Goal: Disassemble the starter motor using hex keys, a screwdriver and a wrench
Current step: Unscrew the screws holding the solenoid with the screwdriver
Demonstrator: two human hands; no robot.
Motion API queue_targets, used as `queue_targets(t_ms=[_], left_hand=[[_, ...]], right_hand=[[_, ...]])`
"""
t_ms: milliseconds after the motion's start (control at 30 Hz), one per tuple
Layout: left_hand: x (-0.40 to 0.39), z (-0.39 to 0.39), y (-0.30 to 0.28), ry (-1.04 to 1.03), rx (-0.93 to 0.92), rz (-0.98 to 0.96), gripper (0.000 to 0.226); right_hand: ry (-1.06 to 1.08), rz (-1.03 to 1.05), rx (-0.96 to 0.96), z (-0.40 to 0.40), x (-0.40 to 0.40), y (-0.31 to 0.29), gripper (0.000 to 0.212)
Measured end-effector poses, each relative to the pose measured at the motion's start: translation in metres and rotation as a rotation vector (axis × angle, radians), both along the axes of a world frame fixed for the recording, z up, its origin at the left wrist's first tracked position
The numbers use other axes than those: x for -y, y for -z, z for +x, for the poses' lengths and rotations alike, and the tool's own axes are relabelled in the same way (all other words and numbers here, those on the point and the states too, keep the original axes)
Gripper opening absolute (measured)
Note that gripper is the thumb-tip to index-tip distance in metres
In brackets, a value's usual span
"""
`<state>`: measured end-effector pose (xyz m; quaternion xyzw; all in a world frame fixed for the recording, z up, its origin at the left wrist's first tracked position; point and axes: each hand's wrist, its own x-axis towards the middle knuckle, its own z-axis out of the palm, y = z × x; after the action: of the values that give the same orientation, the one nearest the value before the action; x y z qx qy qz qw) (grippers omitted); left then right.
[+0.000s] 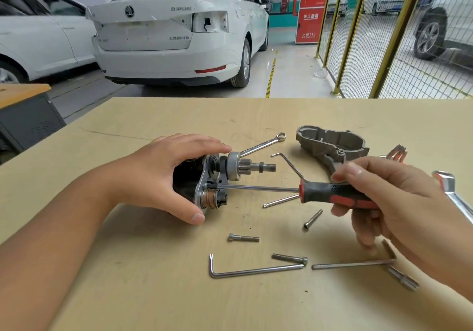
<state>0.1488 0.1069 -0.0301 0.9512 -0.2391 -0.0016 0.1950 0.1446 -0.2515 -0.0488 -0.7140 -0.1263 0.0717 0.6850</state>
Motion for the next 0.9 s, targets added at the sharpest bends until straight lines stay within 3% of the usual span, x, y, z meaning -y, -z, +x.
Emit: queue_targets(t_ms=[233,500,667,900], left_hand=[[0.0002,0.0,-0.0001,0.001,0.004,0.006,0.109],[0.0011,-0.0016,-0.0014,-0.009,-0.001,0.003,0.109],[0.001,-0.0006,-0.002,-0.02,-0.002,0.012,0.11],[-0.0015,0.0008,0.0011,-0.001,0.031,0.041,0.111]], right_hand=[[-0.057,0.157,0.004,0.0012,0.0037,0.0018,0.07],[-0.069,0.008,-0.036,-0.0009,0.0022,-0.0076,0.076],[-0.105,0.042,0.007,-0.0009,0.0056,-0.0048,0.059],[-0.099,-0.002,-0.067,0.0007,0.0035,-0.0021,0.075]])
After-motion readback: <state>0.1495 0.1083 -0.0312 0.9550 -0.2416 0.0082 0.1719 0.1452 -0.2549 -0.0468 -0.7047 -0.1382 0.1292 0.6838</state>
